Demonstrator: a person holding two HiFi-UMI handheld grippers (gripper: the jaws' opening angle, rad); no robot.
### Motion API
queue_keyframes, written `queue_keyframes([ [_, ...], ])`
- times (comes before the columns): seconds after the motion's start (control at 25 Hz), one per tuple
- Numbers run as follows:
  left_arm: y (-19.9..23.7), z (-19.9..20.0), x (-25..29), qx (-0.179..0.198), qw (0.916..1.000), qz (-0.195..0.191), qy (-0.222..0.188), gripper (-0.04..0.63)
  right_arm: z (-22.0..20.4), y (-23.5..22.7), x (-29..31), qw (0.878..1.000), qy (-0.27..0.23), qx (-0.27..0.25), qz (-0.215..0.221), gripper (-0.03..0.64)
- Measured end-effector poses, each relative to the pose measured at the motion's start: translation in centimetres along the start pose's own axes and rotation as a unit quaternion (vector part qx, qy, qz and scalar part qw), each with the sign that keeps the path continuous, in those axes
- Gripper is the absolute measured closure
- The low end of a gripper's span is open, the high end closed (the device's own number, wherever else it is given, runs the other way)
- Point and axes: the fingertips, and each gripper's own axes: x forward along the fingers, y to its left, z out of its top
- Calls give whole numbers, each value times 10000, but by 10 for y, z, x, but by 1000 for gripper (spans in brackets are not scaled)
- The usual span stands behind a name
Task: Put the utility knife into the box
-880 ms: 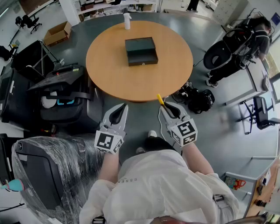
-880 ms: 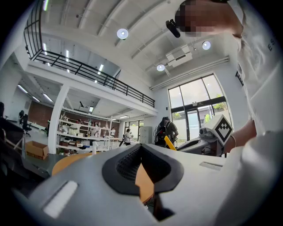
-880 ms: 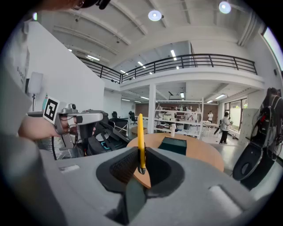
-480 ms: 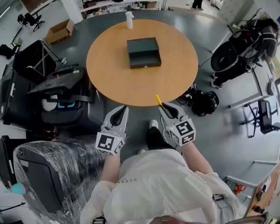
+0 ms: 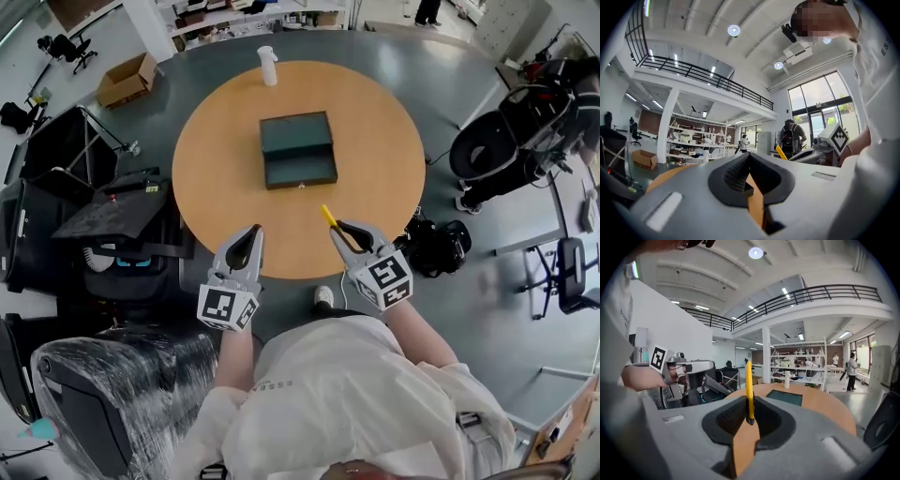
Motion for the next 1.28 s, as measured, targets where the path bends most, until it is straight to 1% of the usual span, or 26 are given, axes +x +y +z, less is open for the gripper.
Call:
queue_keyframes([
  [0.12,14,-6,24,50,9999,93,-28,583,9,-24,21,9999,-46,-65,112,572],
  [0.24,22,-16,40,16,9999,150,77,583,11,-42,40,9998,-18,-74,193,572],
  [0.44,41,-24,60,-136,9993,275,233,583,3,-61,67,9993,216,20,291,572],
  [0.6,65,-34,77,-242,9990,268,270,583,-7,-76,95,9985,463,150,254,572],
  [0.76,80,-47,99,-441,9981,88,419,583,-17,-88,125,9968,765,155,192,572],
  [1.0,91,-57,140,-548,9961,-290,624,583,-44,-107,184,9906,1327,-47,312,572],
  [1.16,100,-78,151,-656,9933,-499,810,583,-79,-118,227,9800,1912,-233,506,572],
  [1.28,107,-90,158,-708,9913,-569,956,583,-102,-123,252,9687,2348,-282,754,572],
])
